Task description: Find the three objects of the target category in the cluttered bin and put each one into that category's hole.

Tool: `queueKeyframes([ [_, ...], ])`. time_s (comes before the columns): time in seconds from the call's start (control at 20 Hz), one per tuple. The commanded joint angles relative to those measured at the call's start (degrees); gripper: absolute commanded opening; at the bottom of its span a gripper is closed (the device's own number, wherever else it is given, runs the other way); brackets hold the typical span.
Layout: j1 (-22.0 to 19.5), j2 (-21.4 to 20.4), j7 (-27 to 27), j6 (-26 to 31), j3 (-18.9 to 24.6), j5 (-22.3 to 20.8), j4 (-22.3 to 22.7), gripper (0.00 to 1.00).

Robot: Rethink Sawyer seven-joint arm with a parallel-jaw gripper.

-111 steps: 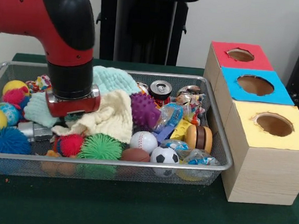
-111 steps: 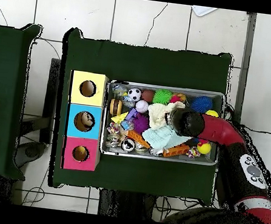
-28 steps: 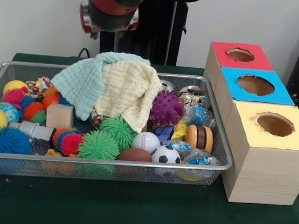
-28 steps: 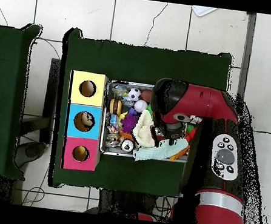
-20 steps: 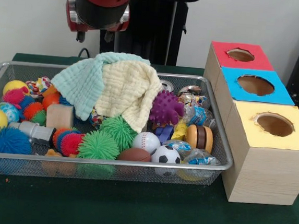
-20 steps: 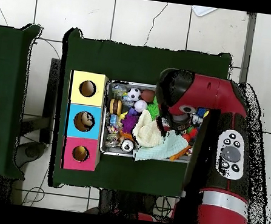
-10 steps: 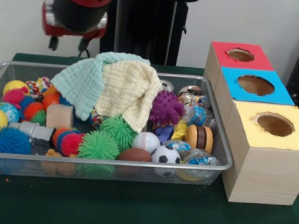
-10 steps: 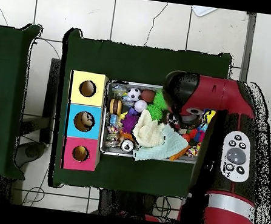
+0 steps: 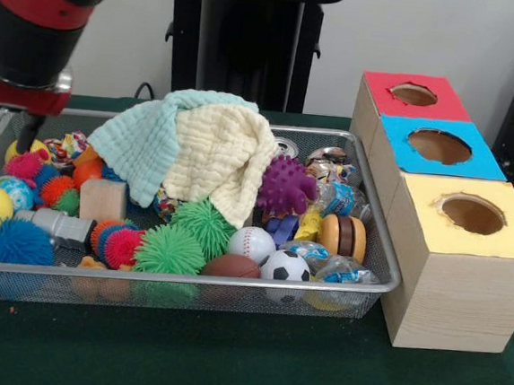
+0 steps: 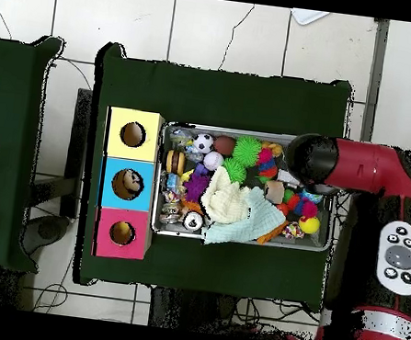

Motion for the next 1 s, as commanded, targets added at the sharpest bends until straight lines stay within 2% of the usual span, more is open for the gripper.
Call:
queueKeyframes([
  [0.05,-7.41,6.73,-9.81,1.64,7.36,3.30,9.87,1.00],
  [0.2,-9.25,10.08,-7.49,4.01,8.57,6.34,9.40,1.00],
  [0.4,-8.99,12.52,-6.25,7.14,8.39,7.24,7.47,1.00],
  [0.6,-7.78,12.95,-5.76,10.13,7.15,6.61,6.31,1.00],
  [1.0,-8.56,12.00,-4.78,9.74,7.35,7.49,9.27,1.00],
])
